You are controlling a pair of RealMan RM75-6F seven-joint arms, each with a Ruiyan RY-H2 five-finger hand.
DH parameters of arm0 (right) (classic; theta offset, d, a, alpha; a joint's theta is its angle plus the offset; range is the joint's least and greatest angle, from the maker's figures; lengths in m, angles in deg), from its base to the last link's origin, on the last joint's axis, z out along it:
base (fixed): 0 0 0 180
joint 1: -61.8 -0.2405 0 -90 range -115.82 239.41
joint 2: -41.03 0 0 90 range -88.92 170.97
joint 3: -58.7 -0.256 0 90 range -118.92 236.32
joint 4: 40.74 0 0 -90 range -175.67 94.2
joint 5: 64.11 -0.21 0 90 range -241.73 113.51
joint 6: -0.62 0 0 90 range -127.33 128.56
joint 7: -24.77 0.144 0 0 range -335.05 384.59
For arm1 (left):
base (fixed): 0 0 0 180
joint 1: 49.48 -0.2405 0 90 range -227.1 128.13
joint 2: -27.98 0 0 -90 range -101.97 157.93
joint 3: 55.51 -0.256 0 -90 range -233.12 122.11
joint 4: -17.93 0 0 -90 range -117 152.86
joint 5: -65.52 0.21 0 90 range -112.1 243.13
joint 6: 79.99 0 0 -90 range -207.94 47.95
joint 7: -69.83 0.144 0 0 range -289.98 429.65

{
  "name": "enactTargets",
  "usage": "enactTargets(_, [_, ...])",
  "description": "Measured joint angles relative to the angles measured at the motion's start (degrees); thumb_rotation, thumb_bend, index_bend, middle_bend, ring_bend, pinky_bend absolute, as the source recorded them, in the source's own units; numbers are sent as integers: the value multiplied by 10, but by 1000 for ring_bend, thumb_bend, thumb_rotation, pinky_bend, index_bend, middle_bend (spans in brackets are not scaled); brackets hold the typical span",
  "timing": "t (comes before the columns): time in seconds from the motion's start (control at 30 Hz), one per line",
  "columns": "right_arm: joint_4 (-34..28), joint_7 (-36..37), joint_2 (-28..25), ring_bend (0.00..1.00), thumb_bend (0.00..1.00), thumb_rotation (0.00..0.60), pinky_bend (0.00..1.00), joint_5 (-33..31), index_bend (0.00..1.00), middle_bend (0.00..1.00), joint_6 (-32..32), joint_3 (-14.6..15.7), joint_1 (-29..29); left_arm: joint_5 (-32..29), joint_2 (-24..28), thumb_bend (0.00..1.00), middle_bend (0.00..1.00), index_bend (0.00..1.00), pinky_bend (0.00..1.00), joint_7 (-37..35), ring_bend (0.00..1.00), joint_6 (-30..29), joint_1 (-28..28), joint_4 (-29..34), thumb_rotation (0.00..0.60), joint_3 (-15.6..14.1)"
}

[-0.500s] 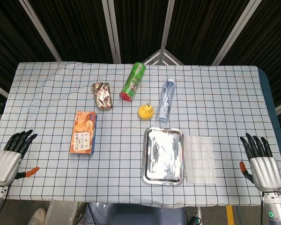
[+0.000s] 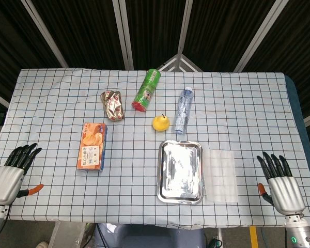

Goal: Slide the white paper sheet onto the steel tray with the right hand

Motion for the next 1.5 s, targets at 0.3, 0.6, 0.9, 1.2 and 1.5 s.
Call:
enactTargets(0.3, [-54,-40,35,0,462,600,0,22,206,0,-36,24,-1,0,1,0,0,0,0,0,0,0,0,2,600,0])
enactTargets(0.6, [-23,-107,71,0,391,600,0,-2,65,0,-79,30,-3,-3,1,0,0,0,0,3,0,0,0,5,600,0])
enactTargets(0.9, [16,-133,111,0,370,600,0,-10,0,0,-88,23,-5,-3,0,0,0,0,0,5,0,-2,-1,5,600,1])
enactTargets(1.2, [45,-177,127,0,364,600,0,-14,0,0,-97,29,-2,-4,0,0,0,0,0,4,0,-1,-1,6,600,1])
enactTargets(1.5, [70,-197,136,0,364,600,0,-27,0,0,-108,35,4,-6,1,0,0,0,0,3,0,0,-2,7,600,1])
